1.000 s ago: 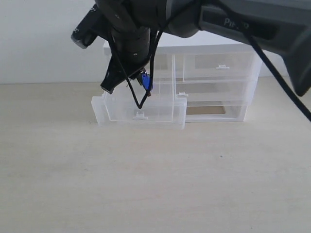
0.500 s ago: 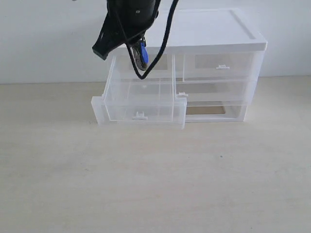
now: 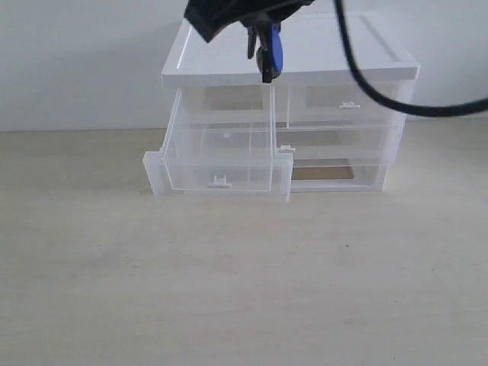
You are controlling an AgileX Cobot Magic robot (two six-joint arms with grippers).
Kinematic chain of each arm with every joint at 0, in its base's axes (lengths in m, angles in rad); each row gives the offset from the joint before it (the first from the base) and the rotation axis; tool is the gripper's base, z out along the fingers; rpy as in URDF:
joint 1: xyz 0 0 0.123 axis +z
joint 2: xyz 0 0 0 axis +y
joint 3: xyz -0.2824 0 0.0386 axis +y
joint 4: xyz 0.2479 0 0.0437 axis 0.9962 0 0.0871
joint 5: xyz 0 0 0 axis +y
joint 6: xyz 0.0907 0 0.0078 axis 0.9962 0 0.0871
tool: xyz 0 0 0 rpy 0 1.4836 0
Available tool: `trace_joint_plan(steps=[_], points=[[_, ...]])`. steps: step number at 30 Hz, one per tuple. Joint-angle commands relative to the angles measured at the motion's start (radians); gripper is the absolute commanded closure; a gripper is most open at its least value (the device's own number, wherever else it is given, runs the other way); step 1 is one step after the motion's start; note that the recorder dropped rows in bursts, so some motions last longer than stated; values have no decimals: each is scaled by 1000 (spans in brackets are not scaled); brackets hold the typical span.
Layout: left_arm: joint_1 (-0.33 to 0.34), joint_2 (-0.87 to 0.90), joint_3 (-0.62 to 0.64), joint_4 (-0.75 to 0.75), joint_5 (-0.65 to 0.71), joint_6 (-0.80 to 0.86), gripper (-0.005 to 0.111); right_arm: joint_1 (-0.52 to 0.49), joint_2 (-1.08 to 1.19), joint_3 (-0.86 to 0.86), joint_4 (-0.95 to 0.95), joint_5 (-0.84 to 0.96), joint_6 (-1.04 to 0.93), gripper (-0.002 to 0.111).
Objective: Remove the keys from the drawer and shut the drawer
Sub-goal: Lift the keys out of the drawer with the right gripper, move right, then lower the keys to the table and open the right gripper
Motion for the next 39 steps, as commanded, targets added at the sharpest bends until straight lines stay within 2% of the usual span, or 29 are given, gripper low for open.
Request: trace_joint_plan(steps=[1,6,10,17,21,26,30,35,37,39], points=[[1,-3,3,-7,-1,3,102,2,-109,152,-68,-51,111,108],[1,-3,3,-7,-1,3,102,2,-198,409,-275,-61,377,108],[1,-3,3,-7,-1,3,102,2,-272,586,-367,-92,553,108],[1,-3,3,-7,-1,3,102,2,-290,867,-433,-320,803,108],[1,-3,3,-7,-1,3,102,-29,-196,1002,-723,-305,1155,108],[1,-3,3,-7,-1,3,102,-138,-106,1068,-958,-504,1413,108],[1,-3,3,-7,-1,3,102,-210,-21,1068,-1050,-648,1459,108],[1,-3,3,-7,-1,3,102,-224,29,1068,-1114,-536,1557,108],[1,-3,3,-7,-1,3,102,-224,27,1068,-1137,-560,1562,107],[1,-3,3,-7,-1,3,102,-224,25,1066,-1193,-616,1587,99]])
